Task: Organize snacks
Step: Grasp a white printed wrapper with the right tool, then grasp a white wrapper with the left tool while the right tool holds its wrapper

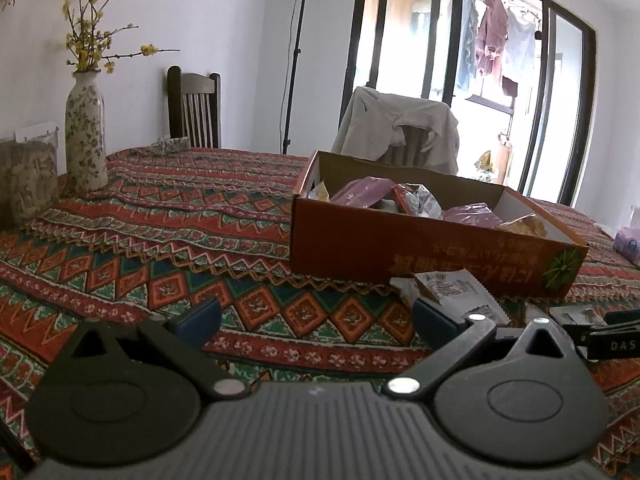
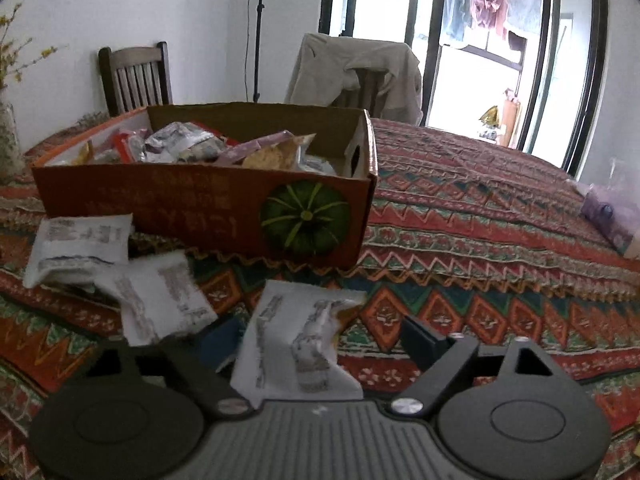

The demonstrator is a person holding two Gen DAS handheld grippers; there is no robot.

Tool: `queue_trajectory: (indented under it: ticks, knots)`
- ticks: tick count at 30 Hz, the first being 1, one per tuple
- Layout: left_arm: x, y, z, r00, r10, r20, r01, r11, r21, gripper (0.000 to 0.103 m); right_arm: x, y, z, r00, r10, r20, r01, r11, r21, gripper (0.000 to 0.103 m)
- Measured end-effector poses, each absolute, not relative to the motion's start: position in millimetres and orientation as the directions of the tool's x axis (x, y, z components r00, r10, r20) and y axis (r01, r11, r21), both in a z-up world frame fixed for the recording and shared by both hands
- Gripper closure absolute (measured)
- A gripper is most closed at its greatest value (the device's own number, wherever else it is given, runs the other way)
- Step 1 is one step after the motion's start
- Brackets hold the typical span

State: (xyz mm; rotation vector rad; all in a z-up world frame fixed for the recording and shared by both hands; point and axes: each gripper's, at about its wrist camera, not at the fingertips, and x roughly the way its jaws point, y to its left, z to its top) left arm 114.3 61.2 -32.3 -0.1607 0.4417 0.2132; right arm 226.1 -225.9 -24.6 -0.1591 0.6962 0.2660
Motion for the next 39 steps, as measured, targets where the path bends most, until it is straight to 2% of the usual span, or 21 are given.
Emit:
queue_trajectory:
  ticks: [3,4,5,6,10,16,24,29,33,39]
  knots:
    - [115.5,60.9,-32.5,0.881,0.166,-0.443,-0.236,0.966,-0.108,0.0,224.2,-229.8,-25.8,0.729,0.235,-0.643,-0.315,0.949,-0.01,0.031]
    - [115.9,60.8,-32.7,0.881,0.163,-0.444,-0.233,0.966,-0.108,0.0,223.3,-230.3,-25.3,0.729,0.245,-0.64,-0.321,0.947,-0.004,0.037]
    - [115.9,60.9,-32.9,0.881,0.161,-0.445,-0.232,0.967,-0.109,0.0,222.1,-230.0,-24.4,0.73,0.253,-0.634,-0.329,0.944,-0.002,0.049]
    - [116.0,60.9,-33.0,0.88,0.162,-0.446,-0.233,0.966,-0.108,0.0,220.8,-229.3,-23.8,0.733,0.258,-0.63,-0.335,0.942,-0.003,0.054]
    - [116.9,60.0,-33.8,0.877,0.16,-0.453,-0.23,0.968,-0.104,0.0,215.0,-229.9,-20.1,0.763,0.244,-0.599,-0.317,0.948,-0.018,0.059]
    - [116.3,55.2,-33.9,0.88,0.159,-0.448,-0.218,0.973,-0.083,0.0,204.0,-234.2,-12.5,0.817,0.234,-0.528,-0.293,0.956,-0.031,0.059]
    - [120.8,38.4,-25.0,0.883,0.147,-0.446,-0.17,0.985,-0.013,0.0,203.7,-241.5,-10.9,0.821,0.243,-0.517,-0.28,0.96,0.006,0.059]
    - [136.6,12.5,-5.5,0.892,0.121,-0.435,-0.09,0.992,0.09,0.0,202.0,-243.8,-10.4,0.825,0.249,-0.508,-0.278,0.96,0.019,0.059]
    - [165.3,-7.3,-3.0,0.861,0.106,-0.497,-0.019,0.984,0.177,0.0,201.7,-245.2,-10.2,0.826,0.256,-0.502,-0.278,0.96,0.031,0.059]
    - [200.0,-20.1,-15.2,0.802,0.033,-0.597,0.092,0.98,0.178,0.0,200.8,-247.9,-9.5,0.825,0.273,-0.494,-0.287,0.957,0.049,0.059]
